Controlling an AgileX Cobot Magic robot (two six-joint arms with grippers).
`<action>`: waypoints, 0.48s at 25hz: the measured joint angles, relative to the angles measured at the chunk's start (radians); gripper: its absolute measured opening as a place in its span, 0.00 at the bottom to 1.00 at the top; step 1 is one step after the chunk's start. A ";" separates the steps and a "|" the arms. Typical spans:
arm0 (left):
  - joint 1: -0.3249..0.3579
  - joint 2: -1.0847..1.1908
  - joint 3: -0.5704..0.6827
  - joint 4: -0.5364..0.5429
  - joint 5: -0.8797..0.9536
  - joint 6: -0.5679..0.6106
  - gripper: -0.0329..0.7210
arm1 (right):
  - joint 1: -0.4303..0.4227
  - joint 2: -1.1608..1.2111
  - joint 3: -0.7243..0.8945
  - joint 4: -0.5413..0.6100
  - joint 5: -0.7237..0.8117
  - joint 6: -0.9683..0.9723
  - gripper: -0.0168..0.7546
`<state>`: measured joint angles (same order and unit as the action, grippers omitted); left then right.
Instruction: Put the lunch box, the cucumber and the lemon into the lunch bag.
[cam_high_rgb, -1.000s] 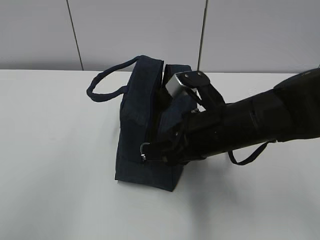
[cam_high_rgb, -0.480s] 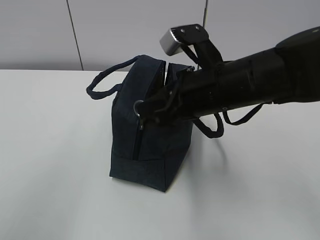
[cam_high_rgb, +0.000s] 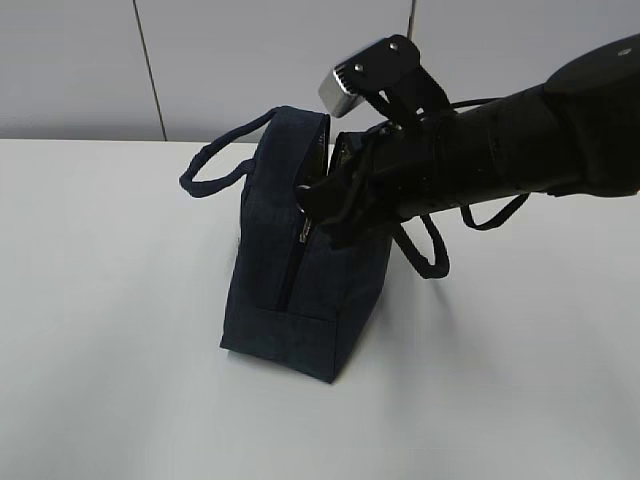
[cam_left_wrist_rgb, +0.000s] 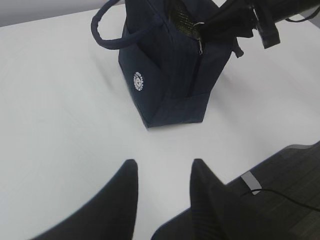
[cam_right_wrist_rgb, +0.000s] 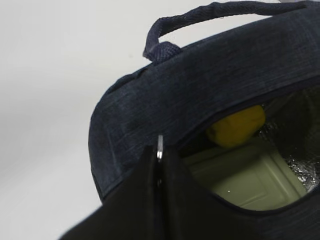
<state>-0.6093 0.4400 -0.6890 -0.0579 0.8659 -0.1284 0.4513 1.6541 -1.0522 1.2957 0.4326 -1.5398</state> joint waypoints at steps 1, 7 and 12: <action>0.000 0.000 0.000 0.000 0.006 0.000 0.36 | 0.000 0.000 0.000 -0.002 -0.005 -0.011 0.02; 0.000 0.000 0.000 0.000 0.012 0.000 0.36 | 0.000 -0.002 0.000 -0.039 -0.012 -0.036 0.02; 0.000 0.000 0.000 0.000 0.014 0.000 0.36 | 0.000 -0.020 0.000 -0.043 -0.004 -0.036 0.02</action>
<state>-0.6093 0.4400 -0.6890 -0.0584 0.8798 -0.1284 0.4513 1.6346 -1.0522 1.2528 0.4290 -1.5758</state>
